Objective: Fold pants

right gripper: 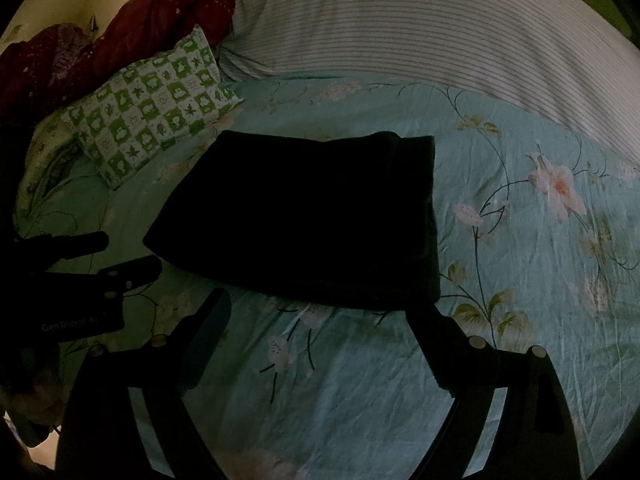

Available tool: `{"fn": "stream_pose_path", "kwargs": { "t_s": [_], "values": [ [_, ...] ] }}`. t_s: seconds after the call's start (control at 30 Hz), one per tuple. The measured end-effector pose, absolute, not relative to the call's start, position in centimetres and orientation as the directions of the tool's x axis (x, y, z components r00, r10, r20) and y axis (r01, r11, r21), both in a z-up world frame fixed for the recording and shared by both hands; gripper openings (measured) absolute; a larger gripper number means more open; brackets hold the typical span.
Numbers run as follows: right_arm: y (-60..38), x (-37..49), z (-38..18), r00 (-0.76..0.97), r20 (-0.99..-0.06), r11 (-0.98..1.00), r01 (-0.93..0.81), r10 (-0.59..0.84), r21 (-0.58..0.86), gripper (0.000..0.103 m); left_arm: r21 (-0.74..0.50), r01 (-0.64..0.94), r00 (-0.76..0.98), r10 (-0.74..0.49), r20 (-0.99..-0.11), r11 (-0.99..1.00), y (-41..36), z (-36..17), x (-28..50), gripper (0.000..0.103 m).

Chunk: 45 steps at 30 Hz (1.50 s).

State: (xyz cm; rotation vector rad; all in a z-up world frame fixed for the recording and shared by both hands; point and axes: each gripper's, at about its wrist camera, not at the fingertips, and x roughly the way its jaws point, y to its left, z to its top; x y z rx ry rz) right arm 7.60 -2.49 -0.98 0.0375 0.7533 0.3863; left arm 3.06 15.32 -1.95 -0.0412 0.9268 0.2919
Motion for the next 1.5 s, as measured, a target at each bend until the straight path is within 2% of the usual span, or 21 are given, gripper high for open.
{"fn": "stream_pose_path", "kwargs": {
  "t_s": [1.13,1.5],
  "values": [
    [-3.2,8.0,-0.7,0.666,-0.655,0.928,-0.333,0.357,0.168,0.089,0.094,-0.257,0.567,0.229,-0.791,0.962,15.1,-1.5,2.9,0.086],
    [-3.2,8.5,0.5,0.679,-0.641,0.929,-0.33,0.358,0.169,0.089,0.062,-0.265,0.574,0.209,-0.791,0.962,15.3,0.1,3.6,0.086]
  ]
}}
